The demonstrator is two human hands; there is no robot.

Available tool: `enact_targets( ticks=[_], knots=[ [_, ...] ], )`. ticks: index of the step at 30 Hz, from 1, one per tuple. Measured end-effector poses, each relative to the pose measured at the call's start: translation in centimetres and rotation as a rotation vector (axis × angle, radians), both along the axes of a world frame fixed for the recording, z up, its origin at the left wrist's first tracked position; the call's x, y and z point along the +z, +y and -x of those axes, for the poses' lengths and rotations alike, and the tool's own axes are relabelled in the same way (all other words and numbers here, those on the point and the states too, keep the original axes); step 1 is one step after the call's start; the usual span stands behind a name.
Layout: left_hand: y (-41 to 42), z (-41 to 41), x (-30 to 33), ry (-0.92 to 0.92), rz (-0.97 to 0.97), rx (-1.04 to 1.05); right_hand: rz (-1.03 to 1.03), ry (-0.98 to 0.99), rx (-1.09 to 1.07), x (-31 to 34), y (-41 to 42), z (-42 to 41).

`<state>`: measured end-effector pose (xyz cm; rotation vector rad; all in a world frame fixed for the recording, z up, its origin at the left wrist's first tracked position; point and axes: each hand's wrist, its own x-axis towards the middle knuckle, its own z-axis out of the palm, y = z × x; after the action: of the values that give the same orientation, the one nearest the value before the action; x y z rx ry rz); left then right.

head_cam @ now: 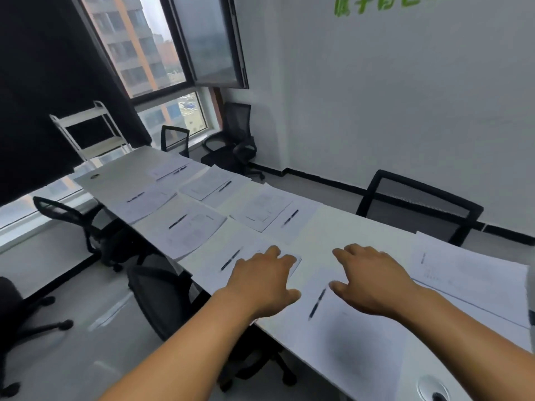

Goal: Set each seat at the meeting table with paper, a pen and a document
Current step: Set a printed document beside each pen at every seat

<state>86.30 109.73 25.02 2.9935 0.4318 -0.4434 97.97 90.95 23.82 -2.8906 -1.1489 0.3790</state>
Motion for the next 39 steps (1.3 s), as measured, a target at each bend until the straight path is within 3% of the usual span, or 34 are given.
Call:
enact_targets(
  ticks=[19,31,39],
  knots=[
    [4.3,-14.9,-8.6,0.130,0.109,-0.536,0.129,0.180,-0.523,-7.2,0.6,-4.2],
    [6.5,-13.4,-16.8,0.267,0.133,-0.631,0.120,0.348,-0.710,-14.8,0.9,-0.2],
    [5.5,-11.8,-23.2,0.314,0.051,-0.658,0.111,0.387,-0.708,-21.4,-2.0,2.0]
  ],
)
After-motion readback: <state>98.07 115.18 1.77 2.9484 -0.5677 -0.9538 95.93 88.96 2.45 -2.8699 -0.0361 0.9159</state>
